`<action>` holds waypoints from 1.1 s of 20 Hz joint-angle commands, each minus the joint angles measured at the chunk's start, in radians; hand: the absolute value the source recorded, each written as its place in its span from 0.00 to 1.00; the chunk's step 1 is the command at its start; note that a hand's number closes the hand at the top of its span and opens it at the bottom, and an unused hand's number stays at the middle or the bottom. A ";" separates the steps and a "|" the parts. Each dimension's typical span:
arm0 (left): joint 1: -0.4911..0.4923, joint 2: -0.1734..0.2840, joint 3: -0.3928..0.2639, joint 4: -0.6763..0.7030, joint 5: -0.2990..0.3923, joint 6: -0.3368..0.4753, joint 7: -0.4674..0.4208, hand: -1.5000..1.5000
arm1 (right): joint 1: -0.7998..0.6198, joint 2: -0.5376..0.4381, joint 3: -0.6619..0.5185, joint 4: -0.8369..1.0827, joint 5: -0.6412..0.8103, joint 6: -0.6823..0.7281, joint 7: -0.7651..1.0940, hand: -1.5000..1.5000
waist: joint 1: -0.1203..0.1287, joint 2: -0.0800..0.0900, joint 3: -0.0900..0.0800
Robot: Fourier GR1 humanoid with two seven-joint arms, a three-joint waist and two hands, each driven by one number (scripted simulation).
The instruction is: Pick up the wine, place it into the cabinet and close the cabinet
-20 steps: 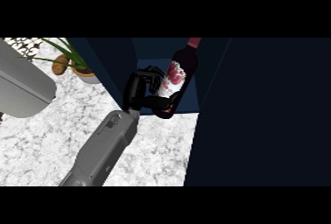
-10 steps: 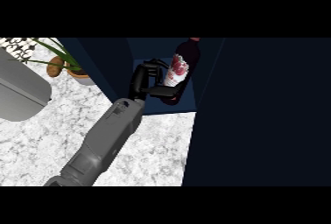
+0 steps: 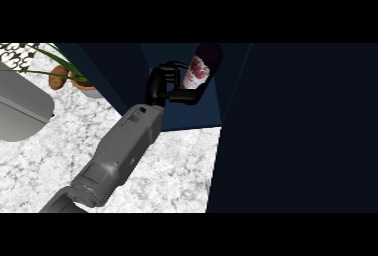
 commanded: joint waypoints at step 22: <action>-0.131 0.083 0.054 0.257 -0.050 0.150 -0.135 0.00 | 0.082 -0.034 0.029 -0.109 -0.070 0.065 -0.095 0.00 | -0.049 0.026 0.001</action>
